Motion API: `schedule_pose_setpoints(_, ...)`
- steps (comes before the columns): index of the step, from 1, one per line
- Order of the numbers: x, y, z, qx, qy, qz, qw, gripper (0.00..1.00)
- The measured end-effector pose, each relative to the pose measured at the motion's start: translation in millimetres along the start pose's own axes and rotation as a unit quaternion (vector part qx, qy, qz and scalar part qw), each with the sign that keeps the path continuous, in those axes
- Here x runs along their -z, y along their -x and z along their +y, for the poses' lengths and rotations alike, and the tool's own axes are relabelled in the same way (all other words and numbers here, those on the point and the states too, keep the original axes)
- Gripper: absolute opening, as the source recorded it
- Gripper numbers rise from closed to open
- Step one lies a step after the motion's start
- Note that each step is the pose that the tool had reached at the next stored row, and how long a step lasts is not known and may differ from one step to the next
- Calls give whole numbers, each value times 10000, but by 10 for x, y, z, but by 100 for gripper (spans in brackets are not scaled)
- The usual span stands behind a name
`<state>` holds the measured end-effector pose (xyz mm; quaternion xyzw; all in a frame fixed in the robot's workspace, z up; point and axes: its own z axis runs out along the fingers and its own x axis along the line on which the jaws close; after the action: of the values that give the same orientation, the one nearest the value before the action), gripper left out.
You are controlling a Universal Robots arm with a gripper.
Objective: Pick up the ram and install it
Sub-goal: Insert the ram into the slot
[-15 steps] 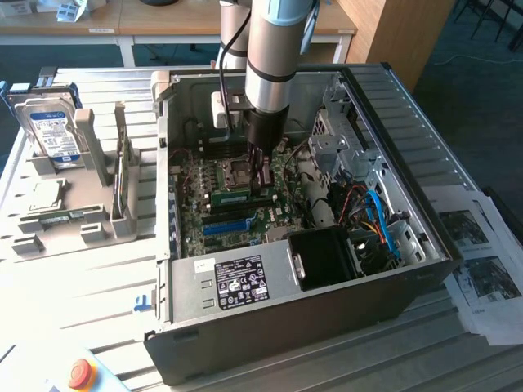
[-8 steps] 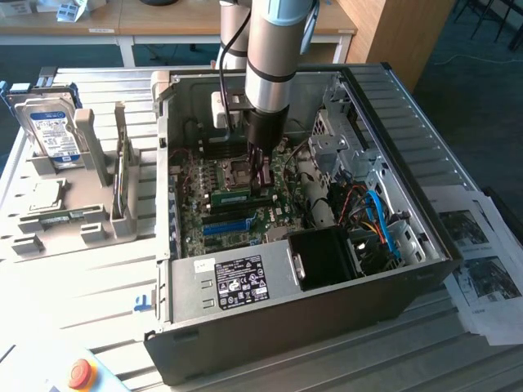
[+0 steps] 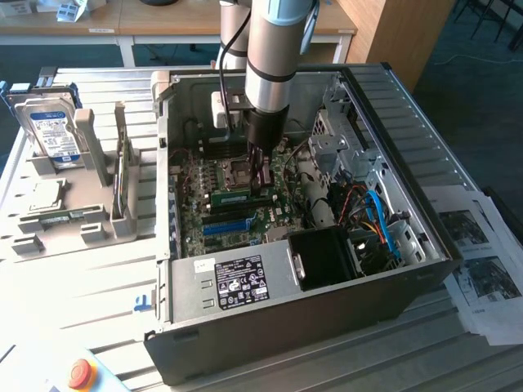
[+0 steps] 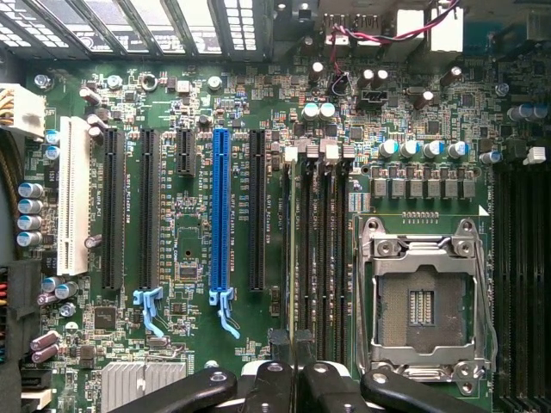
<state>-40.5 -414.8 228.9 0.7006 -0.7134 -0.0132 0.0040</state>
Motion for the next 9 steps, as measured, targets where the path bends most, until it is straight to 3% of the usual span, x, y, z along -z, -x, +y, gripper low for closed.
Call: schedule_pose_setpoints(9, 0, 0, 0, 0, 0, 0, 10000, 12)
